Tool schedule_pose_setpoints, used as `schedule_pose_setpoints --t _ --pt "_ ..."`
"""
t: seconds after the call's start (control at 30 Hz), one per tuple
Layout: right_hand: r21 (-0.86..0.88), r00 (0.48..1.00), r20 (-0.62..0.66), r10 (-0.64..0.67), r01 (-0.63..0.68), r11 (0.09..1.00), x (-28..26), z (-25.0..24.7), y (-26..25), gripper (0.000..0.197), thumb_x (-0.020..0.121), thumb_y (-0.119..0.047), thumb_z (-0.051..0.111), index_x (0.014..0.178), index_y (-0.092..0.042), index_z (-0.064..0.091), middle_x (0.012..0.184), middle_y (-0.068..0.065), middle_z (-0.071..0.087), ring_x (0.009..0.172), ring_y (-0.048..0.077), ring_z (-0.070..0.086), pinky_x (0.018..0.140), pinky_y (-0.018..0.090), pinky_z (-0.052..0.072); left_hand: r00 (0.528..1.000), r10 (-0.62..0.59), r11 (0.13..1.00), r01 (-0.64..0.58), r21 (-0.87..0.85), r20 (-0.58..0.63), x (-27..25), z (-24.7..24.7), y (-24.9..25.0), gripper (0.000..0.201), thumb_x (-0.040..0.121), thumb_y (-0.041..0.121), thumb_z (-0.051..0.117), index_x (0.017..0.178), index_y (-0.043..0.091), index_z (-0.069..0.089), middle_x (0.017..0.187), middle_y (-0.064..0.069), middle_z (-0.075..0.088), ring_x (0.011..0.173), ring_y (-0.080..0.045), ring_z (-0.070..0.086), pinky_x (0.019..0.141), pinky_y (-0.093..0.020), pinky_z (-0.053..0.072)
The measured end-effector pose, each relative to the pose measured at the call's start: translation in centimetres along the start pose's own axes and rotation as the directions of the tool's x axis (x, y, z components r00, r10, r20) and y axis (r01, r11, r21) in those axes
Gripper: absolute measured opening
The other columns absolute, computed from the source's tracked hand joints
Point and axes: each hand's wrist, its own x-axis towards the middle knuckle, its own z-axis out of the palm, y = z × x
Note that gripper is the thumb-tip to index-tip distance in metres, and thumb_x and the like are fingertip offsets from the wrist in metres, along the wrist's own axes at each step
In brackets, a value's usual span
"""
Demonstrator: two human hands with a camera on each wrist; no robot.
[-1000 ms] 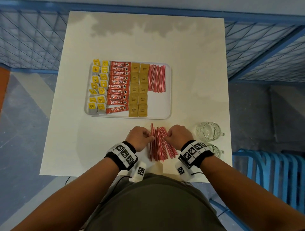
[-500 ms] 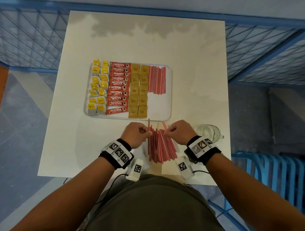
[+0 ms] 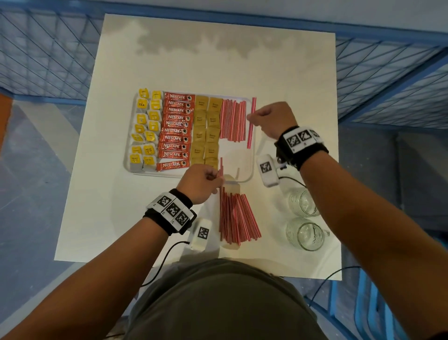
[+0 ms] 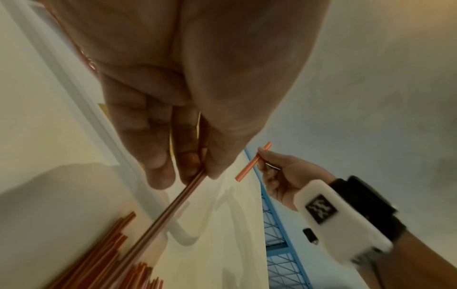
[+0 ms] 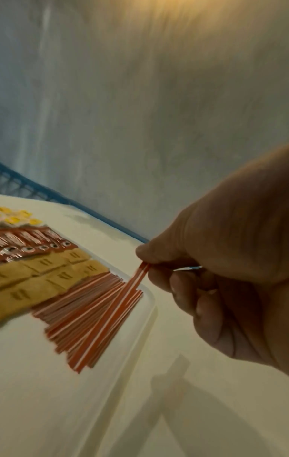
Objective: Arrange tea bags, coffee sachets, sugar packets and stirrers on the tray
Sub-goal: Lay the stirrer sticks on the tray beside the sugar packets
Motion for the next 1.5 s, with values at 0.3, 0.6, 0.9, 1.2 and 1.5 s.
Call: schedule_pose_setpoints --t 0.3,0.6,0.9,1.2,1.5 --pt "-0.156 0.995 -0.023 0.101 -0.103 0.982 6.6 1.4 0.3 0.024 0.084 -0.033 0.081 0.093 -0.011 0.080 0.094 0.004 0.076 0.083 0.017 0.069 0.070 0.024 0.050 1.000 0.003 1.000 -0.003 0.008 0.009 1.2 -0.4 0.7 0.022 0.095 0.023 0.067 0.080 0.007 0.069 0.075 -0.011 0.073 0.068 -0.020 0.072 0.060 -0.026 0.053" --pt "-0.292 0.997 -0.040 0.070 -0.078 0.953 7.8 3.4 1.5 0.021 0.083 -0.029 0.079 0.080 -0.008 0.077 0.072 0.004 0.071 0.069 0.019 0.068 0.073 0.033 0.061 1.000 -0.018 0.999 0.017 -0.029 -0.026 2.2 -0.7 1.4 0.022 0.094 0.023 0.067 0.079 0.007 0.070 0.073 -0.011 0.073 0.064 -0.014 0.070 0.063 -0.028 0.054" --pt "-0.319 0.999 -0.042 0.023 -0.035 0.947 7.1 3.2 2.0 0.027 0.085 -0.035 0.078 0.082 -0.008 0.077 0.079 0.006 0.073 0.076 0.022 0.070 0.073 0.030 0.057 0.998 -0.038 0.990 0.032 -0.136 -0.040 2.3 -1.0 2.4 0.021 0.095 0.020 0.068 0.084 0.002 0.070 0.077 -0.017 0.072 0.061 -0.013 0.068 0.061 -0.030 0.055" --pt "-0.137 0.983 0.133 -0.123 0.141 0.981 1.7 2.9 0.7 0.041 0.095 -0.033 0.068 0.075 0.002 0.069 0.065 0.012 0.063 0.053 0.011 0.050 0.055 0.019 0.044 0.997 -0.059 0.968 0.046 -0.246 -0.043 2.4 -1.1 2.5 0.020 0.096 0.017 0.067 0.094 -0.003 0.070 0.088 -0.023 0.072 0.064 -0.017 0.069 0.060 -0.027 0.056" --pt "0.115 0.896 0.371 -0.243 0.216 0.970 -4.4 3.1 1.0 0.016 0.095 -0.030 0.070 0.103 -0.019 0.079 0.078 0.006 0.073 0.054 0.007 0.051 0.056 0.021 0.048 0.999 0.003 0.974 -0.012 -0.224 -0.038 2.2 -1.0 2.6 0.021 0.097 0.018 0.066 0.089 0.000 0.072 0.076 -0.015 0.069 0.068 -0.023 0.067 0.068 -0.036 0.061"
